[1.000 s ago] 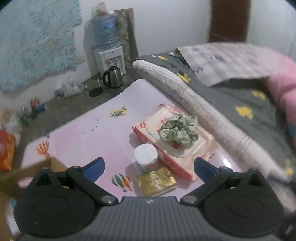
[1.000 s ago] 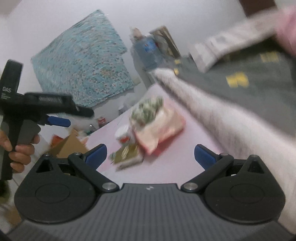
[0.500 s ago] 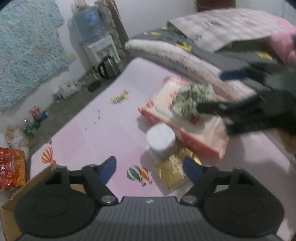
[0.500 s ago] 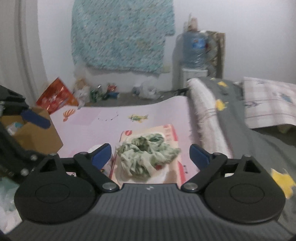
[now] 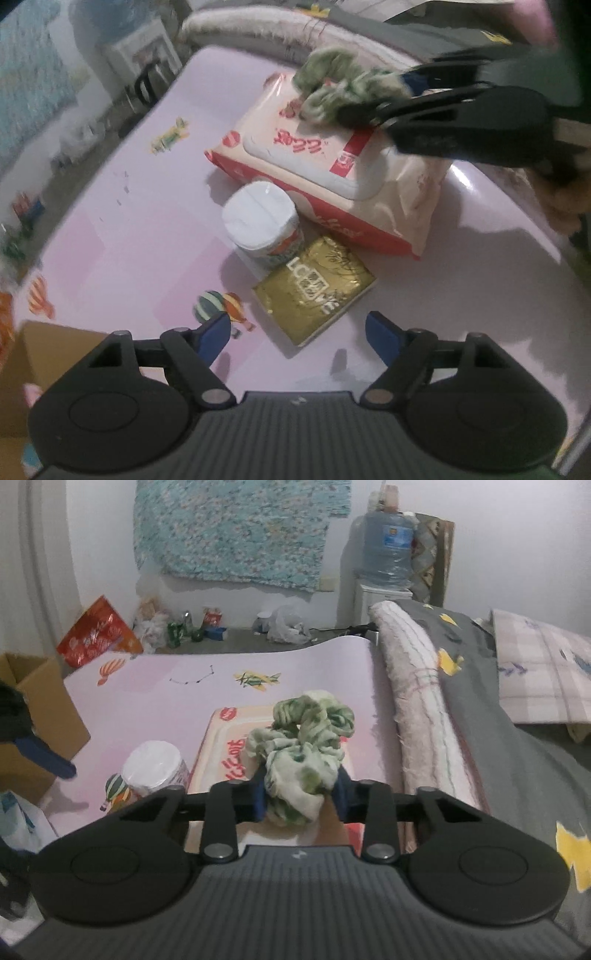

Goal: Organize soft objects
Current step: 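Grasp the green floral scrunchie off the wipes pack with the right gripper, then grasp the gold packet with the left gripper while the right gripper holds the scrunchie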

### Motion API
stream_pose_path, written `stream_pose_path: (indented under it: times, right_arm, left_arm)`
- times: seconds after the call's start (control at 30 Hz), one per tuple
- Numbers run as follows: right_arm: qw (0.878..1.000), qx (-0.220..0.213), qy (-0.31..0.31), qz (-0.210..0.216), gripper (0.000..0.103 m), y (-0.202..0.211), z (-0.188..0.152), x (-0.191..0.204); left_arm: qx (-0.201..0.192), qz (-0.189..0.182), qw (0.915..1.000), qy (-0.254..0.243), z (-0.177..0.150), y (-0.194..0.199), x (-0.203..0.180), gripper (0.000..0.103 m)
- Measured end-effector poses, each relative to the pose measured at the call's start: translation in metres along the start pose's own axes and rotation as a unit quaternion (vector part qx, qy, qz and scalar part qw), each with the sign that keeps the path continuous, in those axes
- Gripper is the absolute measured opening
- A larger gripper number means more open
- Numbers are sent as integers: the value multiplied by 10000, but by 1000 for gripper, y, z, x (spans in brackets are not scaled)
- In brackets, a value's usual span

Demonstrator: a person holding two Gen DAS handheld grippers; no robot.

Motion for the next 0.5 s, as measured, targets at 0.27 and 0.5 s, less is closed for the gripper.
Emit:
stream_pose_path:
  times: [0.27, 0.5]
  right_arm:
    - [9864, -600, -1456, 477, 25, 59, -5, -36]
    - [9742, -742, -1978, 790, 25, 108, -27, -38]
  left_arm:
    - [351, -184, 9972, 637, 7, -18, 4, 94]
    - [716, -134, 9922, 1011, 9, -39, 4, 99]
Point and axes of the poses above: each gripper's, at about its wrist camera, not at the fingertips, and y roughly against the way its jaws point, x to its left, z to its top, the point moved 9 cm from there along -y, roughly the way its jaws point, and after that the axes turned 7 degrees about -x, right-handed, at the moved point
